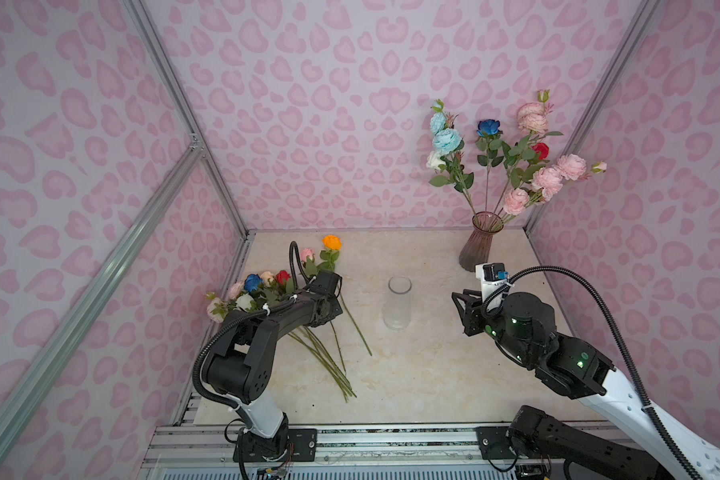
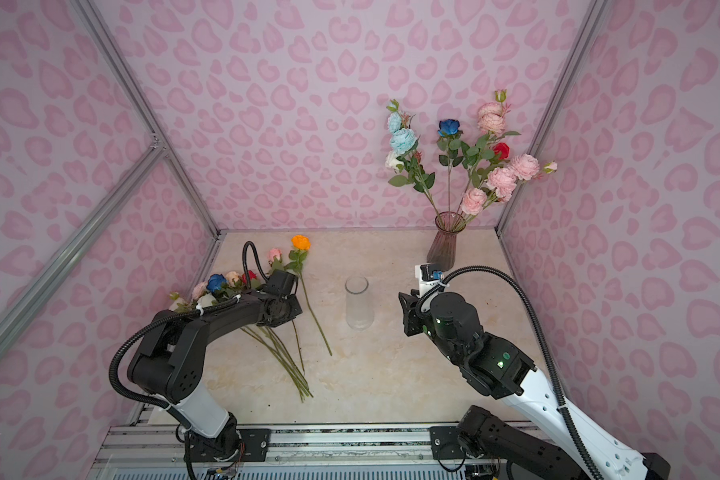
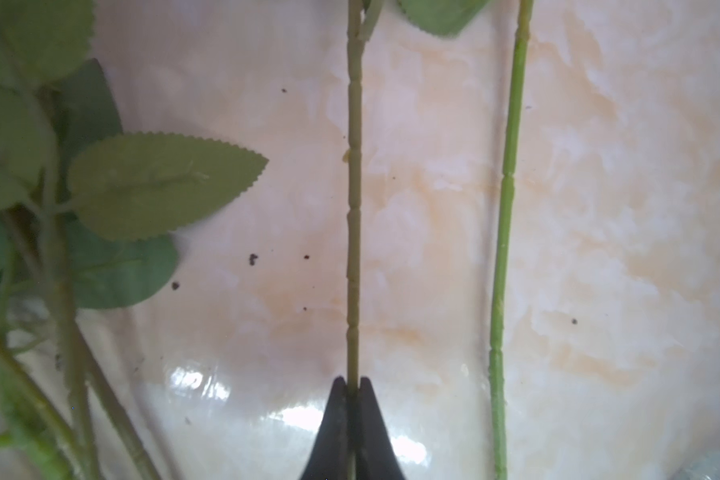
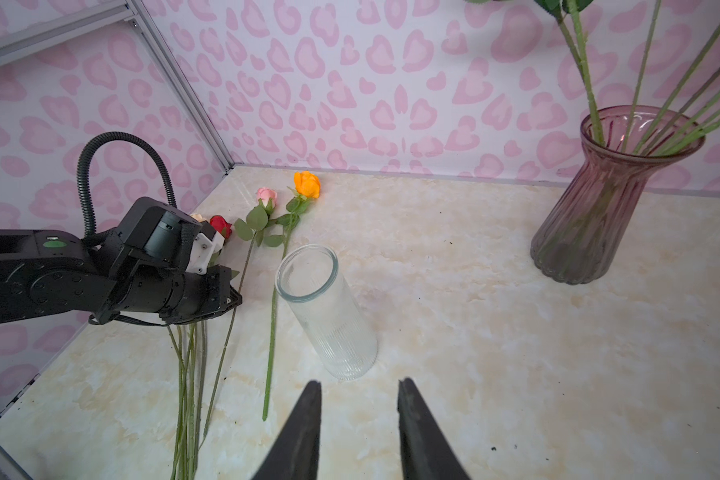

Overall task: Arrange the flowers into the vase
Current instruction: 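Release the cylinder with the right gripper while the left gripper grasps a pink rose, then lift the pink rose toward the right gripper while the right gripper reaches to meet it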

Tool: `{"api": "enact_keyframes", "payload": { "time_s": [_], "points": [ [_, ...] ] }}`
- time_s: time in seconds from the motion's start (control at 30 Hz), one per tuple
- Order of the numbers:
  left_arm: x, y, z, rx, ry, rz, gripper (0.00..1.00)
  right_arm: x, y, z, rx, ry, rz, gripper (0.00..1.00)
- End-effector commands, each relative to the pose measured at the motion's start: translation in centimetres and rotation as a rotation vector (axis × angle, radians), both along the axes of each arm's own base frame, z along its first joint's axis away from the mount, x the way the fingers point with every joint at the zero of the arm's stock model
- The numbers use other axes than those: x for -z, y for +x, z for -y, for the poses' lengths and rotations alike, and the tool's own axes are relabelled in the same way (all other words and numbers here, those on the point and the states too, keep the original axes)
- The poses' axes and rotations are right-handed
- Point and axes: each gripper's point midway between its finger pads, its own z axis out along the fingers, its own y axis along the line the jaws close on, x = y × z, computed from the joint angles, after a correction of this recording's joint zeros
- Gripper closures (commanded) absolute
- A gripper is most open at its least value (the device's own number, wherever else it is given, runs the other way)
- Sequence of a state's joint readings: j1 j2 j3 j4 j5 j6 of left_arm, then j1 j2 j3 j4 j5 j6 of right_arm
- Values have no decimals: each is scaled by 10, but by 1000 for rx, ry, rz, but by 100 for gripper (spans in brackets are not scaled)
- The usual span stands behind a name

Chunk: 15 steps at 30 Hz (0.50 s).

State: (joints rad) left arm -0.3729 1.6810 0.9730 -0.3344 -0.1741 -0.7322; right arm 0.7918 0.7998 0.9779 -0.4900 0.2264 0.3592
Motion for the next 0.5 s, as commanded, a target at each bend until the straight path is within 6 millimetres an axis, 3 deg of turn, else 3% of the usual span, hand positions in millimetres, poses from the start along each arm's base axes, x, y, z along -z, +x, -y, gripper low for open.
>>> {"api": "enact_keyframes", "payload": {
  "time_s": [0.0, 0.27, 0.3, 0.37, 0.47],
  "points": [
    [-35, 2, -3, 17, 63, 69, 97, -7, 0, -3, -12, 43, 18, 67],
    [-148, -4, -9, -12, -22, 354, 97, -8, 4, -13, -37, 57, 6, 67],
    [-163, -5, -2, 32, -54, 404, 97, -8, 4, -16, -47, 60, 3, 67],
    [-208, -13, 36, 267, -127, 577, 97, -8, 5, -25, -83, 71, -3, 66],
    [-263, -47, 80, 529, -194, 794, 97, -14, 3, -45, -168, 122, 5, 63]
  ]
}}
